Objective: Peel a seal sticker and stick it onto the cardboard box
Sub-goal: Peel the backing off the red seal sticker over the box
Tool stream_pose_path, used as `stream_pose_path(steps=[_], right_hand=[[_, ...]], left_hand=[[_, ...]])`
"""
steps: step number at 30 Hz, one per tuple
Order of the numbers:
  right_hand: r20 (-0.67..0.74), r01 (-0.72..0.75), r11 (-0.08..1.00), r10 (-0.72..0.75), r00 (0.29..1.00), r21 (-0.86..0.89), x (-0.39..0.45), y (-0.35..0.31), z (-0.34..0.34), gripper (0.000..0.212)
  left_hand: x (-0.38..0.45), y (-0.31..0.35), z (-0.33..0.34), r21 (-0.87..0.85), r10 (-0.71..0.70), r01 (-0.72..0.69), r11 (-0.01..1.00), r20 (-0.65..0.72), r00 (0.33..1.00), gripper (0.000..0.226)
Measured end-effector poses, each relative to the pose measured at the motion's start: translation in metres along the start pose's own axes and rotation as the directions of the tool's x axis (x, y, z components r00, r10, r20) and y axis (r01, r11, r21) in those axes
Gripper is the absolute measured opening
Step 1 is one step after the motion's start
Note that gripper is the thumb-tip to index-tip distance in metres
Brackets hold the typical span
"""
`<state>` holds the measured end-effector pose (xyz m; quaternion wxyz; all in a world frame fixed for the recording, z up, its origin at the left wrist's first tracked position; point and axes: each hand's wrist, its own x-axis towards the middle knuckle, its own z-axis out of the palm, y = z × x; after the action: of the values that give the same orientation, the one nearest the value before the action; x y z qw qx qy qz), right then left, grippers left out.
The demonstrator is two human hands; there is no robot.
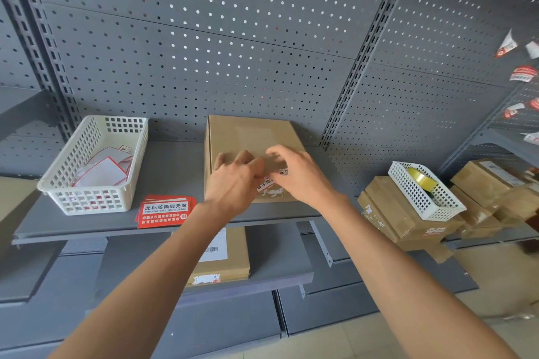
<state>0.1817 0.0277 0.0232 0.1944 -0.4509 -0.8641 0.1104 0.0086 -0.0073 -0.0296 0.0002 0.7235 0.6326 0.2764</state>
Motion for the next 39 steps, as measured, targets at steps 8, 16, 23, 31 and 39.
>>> stream_pose_path(steps=[8,16,23,31,39], right_hand=[[-0.009,-0.01,0.996,0.009,1.0,-0.087,-0.001,0.007,0.002,0.007],[-0.049,0.02,0.992,-0.027,0.998,-0.124,-0.005,0.007,0.005,0.008],[-0.063,0.029,0.993,-0.037,0.997,-0.118,-0.006,0.009,0.005,0.008],[-0.055,0.036,0.995,-0.041,0.998,-0.091,-0.007,0.01,0.004,0.009],[0.002,-0.027,1.0,0.027,1.0,0.004,-0.01,0.017,0.003,0.014]], left_hand=[[0.003,0.001,0.0,0.059,-0.012,0.011,0.998,0.023,1.0,0.013],[0.003,0.009,-0.003,0.129,-0.01,0.004,0.992,0.047,0.999,0.018],[0.003,0.011,-0.002,0.108,-0.023,0.019,0.994,0.036,0.999,0.012],[0.003,0.02,-0.011,0.123,-0.059,0.049,0.991,0.077,0.995,0.027],[0.001,0.02,-0.009,0.175,-0.04,0.028,0.984,0.062,0.997,0.023]])
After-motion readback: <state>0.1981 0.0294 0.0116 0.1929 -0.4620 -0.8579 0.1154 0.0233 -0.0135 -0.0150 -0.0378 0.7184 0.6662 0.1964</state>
